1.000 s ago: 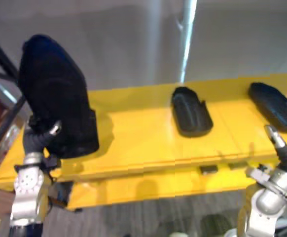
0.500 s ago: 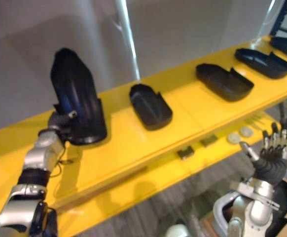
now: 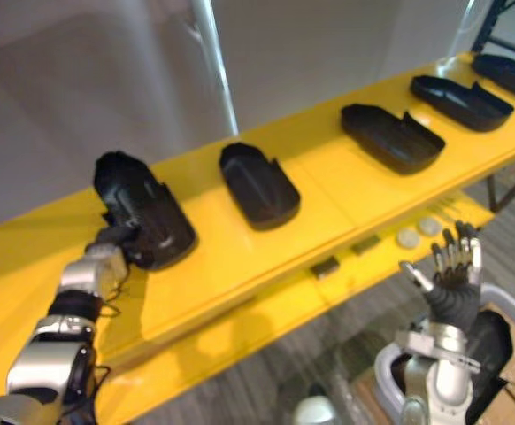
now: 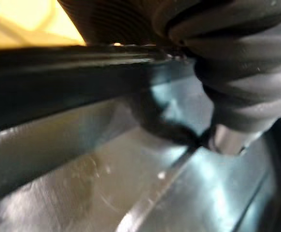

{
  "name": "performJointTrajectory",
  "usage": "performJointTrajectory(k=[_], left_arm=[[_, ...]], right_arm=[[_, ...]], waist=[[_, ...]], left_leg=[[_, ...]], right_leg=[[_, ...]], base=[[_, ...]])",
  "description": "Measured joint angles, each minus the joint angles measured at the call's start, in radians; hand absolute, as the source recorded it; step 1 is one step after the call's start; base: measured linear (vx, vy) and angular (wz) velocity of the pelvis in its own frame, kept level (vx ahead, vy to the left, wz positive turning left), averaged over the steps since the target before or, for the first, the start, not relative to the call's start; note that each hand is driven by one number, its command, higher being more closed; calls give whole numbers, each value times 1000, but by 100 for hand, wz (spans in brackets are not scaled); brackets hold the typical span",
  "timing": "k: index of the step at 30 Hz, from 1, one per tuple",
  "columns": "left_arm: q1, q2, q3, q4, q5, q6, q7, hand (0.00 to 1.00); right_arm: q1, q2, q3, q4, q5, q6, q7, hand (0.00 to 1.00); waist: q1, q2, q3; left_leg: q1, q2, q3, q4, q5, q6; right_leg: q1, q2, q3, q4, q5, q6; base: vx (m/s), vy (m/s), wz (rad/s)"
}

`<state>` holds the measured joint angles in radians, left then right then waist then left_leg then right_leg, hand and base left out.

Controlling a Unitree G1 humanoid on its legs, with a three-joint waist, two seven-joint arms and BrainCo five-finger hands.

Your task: Walk over and take plastic housings, then place them on the shelf

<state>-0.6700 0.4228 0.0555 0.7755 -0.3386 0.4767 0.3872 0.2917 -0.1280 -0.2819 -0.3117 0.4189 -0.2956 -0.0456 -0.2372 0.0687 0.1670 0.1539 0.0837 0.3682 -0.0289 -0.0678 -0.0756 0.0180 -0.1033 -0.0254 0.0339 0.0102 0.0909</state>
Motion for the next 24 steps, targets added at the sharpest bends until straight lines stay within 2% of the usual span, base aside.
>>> performJointTrajectory(k=[3, 6, 7, 15, 18, 21, 22, 24], left_arm=[[-2, 0, 1, 4, 45, 11, -21, 100], [-14, 5, 0, 25, 138, 30, -96, 100], [-15, 5, 0, 27, 147, 32, -103, 100], [-18, 84, -77, 32, 320, 97, -362, 100], [-19, 93, -79, 32, 346, 106, -408, 100], [-18, 97, -87, 32, 349, 109, -416, 100], [-18, 98, -91, 32, 349, 110, -418, 0], [-17, 102, -107, 35, 348, 115, -419, 0]], right_arm=[[0, 0, 0, -5, 0, 15, 0, 0], [3, -10, 0, -15, 2, 27, 1, 0], [3, -12, 0, -17, 3, 28, 2, 0], [2, -48, 15, -38, 43, 38, 7, 0], [2, -59, 27, -38, 46, 38, 11, 0], [0, -65, 28, -38, 60, 39, 12, 0], [0, -66, 28, -38, 60, 39, 12, 0], [0, -70, 29, -37, 61, 46, 12, 0]], waist=[[-1, 0, 0], [-2, 7, 5], [-2, 8, 6], [-16, 16, 20], [-16, 18, 20], [-16, 29, 27], [-16, 32, 28], [-16, 39, 30]], left_leg=[[1, 0, 1, 0, 0, 0], [1, 0, 3, 0, 0, 0], [2, 0, 3, 0, 0, 0], [4, 2, 3, 2, 0, 0], [4, 2, 2, 3, 0, 0], [4, 2, 0, 3, 0, 0], [4, 2, 0, 3, 0, 0], [3, 3, 0, 4, 0, 0]], right_leg=[[2, 0, 0, -2, 0, 0], [3, 0, 1, -7, 4, -1], [4, 0, 1, -7, 4, 0], [15, 2, 1, -17, 11, 1], [17, 2, 0, -21, 12, 1], [17, 1, -1, -21, 12, 1], [18, 1, -1, -21, 12, 1], [18, 2, -2, -21, 12, 1]], base=[[0, 0, 0], [0, 0, 0], [0, 0, 0], [0, 0, 0], [0, 0, 0], [0, 0, 0], [0, 0, 0], [0, 0, 0]])
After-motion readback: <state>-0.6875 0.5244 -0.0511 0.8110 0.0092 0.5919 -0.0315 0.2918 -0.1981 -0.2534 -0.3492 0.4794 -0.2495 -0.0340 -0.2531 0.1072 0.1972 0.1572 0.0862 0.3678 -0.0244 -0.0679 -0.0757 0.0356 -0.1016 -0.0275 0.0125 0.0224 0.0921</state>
